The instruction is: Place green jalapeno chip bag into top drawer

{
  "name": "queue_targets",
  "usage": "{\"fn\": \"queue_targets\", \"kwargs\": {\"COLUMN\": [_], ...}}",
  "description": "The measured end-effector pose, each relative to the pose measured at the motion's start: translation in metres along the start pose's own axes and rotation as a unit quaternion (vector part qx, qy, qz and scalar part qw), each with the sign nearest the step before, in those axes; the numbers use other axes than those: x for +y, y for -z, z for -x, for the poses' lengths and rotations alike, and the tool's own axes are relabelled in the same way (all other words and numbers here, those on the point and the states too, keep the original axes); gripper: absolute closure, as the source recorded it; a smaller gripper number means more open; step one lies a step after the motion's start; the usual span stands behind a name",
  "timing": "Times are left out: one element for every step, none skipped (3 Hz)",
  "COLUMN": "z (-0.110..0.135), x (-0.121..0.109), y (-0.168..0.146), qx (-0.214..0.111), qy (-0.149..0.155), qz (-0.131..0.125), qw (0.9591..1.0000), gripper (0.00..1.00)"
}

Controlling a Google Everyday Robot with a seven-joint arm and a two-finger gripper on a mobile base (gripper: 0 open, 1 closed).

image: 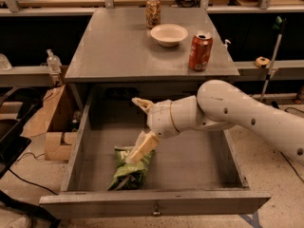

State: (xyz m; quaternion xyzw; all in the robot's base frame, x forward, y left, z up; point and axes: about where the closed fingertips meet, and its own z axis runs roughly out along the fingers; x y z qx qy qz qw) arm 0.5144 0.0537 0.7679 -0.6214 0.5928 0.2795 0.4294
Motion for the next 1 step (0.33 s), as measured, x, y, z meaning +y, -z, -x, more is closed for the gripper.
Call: {"fn": "queue_targets", "kwargs": {"z": [0.0], "x": [0.0], "y": [0.0], "qx": [0.0], "qy": [0.0], "qz": [0.0], "qw": [1.0], "gripper": [0.0]}}
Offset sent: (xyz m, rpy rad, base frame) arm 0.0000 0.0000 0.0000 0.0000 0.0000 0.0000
